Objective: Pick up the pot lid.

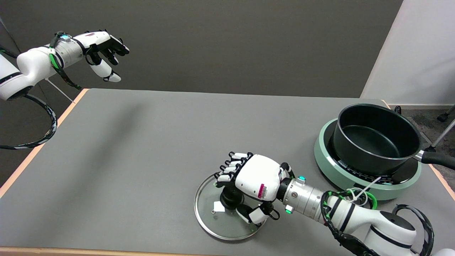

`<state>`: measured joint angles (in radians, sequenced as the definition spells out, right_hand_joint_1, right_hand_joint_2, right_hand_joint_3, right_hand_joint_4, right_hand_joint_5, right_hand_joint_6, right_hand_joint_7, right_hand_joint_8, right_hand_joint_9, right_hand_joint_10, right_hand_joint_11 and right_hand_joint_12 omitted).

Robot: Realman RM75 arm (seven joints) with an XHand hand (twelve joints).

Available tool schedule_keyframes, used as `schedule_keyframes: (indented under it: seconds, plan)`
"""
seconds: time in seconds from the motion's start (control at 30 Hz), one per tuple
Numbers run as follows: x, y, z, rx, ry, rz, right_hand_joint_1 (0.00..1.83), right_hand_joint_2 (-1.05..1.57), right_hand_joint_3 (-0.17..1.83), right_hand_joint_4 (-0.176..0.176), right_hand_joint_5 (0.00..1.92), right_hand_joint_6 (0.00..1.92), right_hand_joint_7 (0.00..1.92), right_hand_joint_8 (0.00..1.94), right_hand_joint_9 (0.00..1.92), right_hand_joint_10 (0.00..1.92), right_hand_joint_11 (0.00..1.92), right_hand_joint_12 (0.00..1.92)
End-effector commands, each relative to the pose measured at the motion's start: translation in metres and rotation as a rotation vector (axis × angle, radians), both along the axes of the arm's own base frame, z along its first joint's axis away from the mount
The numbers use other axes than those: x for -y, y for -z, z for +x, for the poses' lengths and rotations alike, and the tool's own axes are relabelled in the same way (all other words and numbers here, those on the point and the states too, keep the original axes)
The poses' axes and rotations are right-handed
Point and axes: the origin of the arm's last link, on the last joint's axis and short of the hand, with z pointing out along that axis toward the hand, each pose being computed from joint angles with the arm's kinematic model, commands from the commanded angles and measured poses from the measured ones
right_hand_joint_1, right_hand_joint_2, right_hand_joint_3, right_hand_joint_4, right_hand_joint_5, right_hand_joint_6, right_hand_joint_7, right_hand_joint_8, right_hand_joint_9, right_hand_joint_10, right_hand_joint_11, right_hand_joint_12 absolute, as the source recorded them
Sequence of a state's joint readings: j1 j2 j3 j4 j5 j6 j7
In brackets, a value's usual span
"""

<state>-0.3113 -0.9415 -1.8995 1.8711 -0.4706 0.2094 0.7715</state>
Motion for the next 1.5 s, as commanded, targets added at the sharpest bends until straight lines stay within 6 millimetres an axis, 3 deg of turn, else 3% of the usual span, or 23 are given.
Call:
schedule_keyframes:
  seconds: [0.03,0.5,1.5]
  plan:
    - [0.004,0.004,0.005,0.029,-0.008,0.017,0.95,0.58,0.94,0.059,0.64,0.38,0.69,0.22,0.65,0.47,0.39,0.91]
    - [0.016,0.009,0.011,0.073,0.016,0.049,0.97,0.62,0.90,0.097,0.68,0.46,0.80,0.29,0.73,0.57,0.44,0.99]
    - [0.021,-0.008,-0.009,0.050,0.087,-0.005,0.97,0.62,0.91,0.121,0.69,0.48,0.80,0.28,0.74,0.58,0.44,1.01]
